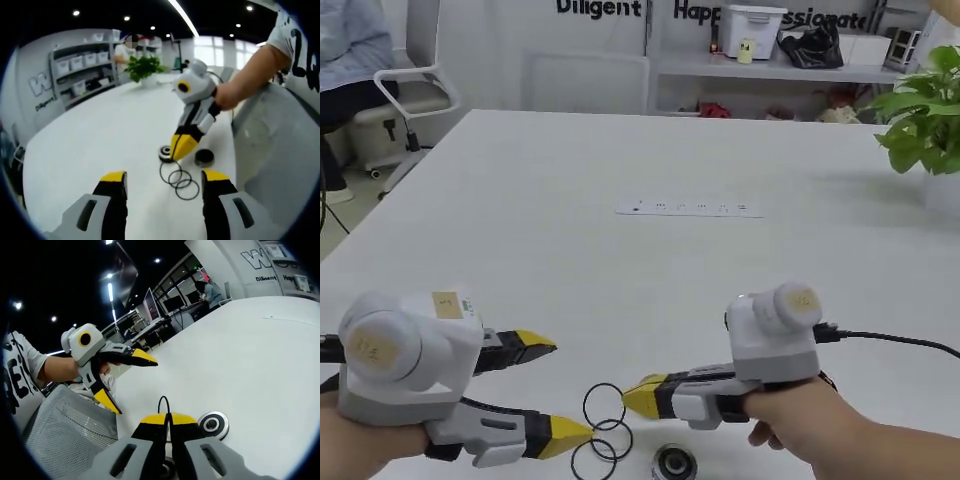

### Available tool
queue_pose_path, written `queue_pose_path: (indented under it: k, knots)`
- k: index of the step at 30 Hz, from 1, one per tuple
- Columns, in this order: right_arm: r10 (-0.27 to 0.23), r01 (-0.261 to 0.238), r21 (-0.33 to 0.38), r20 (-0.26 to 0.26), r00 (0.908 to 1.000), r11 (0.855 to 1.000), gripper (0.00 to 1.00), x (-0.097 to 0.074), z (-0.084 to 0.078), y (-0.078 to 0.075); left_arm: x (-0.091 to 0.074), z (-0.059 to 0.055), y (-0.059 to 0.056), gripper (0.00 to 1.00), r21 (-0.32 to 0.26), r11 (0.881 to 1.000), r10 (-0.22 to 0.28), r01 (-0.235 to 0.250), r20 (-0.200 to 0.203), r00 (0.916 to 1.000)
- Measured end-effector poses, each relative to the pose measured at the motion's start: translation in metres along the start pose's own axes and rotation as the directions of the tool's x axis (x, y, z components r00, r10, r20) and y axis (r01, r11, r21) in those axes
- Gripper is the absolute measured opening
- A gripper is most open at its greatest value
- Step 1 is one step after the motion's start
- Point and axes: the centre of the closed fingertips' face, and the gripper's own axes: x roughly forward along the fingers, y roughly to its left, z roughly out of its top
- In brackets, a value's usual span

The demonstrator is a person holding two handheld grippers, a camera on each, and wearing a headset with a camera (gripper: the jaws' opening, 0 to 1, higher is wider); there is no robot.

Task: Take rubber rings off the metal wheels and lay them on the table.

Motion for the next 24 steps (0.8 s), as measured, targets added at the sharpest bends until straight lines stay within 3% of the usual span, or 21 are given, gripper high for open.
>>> queue_pose_path:
  k: [15,24]
  knots:
    - [0.038,-0.038,0.018,-0.036,0.9986,0.999,0.00,0.016,-0.011,0.009,-0.010,-0.012,0.004,0.62,-0.019,1.000,0.018,-0.018,-0.015,0.9997]
    - [0.011,-0.010,0.022,-0.055,0.9984,1.000,0.00,0.017,-0.016,0.004,-0.012,-0.017,0.003,0.62,-0.032,0.999,0.020,-0.020,-0.023,0.9995]
